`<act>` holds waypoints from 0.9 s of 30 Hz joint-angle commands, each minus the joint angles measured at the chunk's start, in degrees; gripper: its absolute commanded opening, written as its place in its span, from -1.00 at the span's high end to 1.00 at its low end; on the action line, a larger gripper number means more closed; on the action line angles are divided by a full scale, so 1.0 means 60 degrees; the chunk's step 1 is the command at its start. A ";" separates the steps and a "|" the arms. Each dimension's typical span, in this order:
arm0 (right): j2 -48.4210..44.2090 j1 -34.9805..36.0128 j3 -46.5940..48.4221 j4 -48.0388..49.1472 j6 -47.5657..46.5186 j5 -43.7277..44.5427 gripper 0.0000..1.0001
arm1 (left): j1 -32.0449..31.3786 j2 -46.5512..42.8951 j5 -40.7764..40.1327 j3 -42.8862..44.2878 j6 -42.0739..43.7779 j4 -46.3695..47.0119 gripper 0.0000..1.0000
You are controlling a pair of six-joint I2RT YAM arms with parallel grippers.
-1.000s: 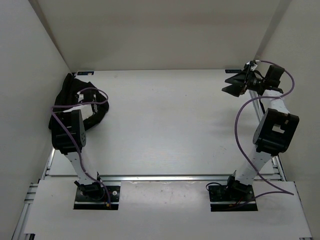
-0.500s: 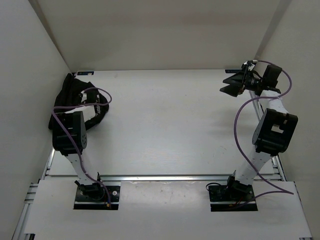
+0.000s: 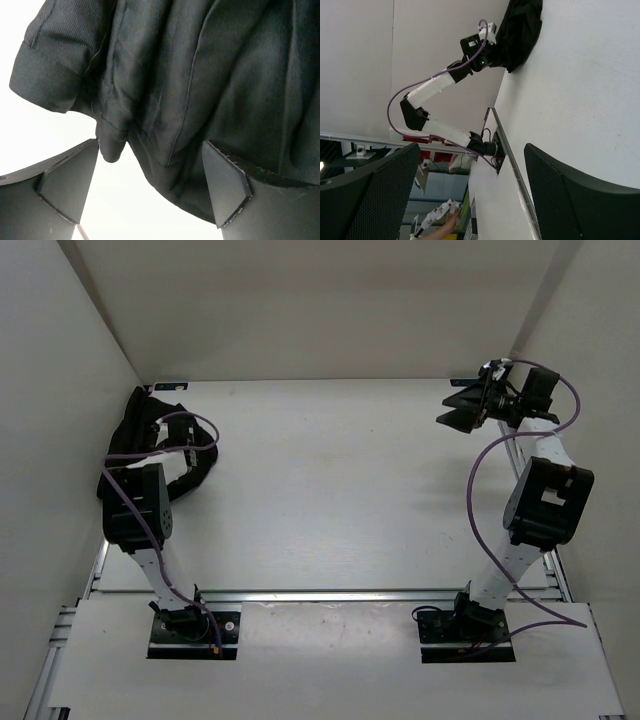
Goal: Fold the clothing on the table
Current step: Move the skirt to the center of the board
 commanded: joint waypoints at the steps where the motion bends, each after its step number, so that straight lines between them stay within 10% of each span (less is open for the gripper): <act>1: -0.0028 0.0032 0.0832 -0.0940 -0.0740 -0.0428 -0.79 | -0.0018 0.0167 -0.0423 0.0429 0.0081 0.0343 -0.91; 15: 0.0353 0.0193 0.2475 -0.3110 -0.2265 -0.0120 -0.82 | 0.0567 0.0754 0.0074 0.0445 -0.0695 0.0153 -0.87; 16: 0.0324 0.0164 0.2445 -0.3184 -0.2338 -0.0077 -0.82 | 0.0610 0.0710 0.0059 0.0430 -0.0710 0.0138 -0.67; 19: 0.0207 0.0237 0.2241 -0.3141 -0.2397 -0.0062 -0.83 | 0.0538 0.0652 0.0498 0.0459 -0.0754 0.0036 0.99; 27: 0.0163 0.0457 0.1801 -0.1810 -0.1461 -0.0207 -0.82 | -0.1657 -0.0445 0.1477 0.1028 -0.0871 -0.0271 1.00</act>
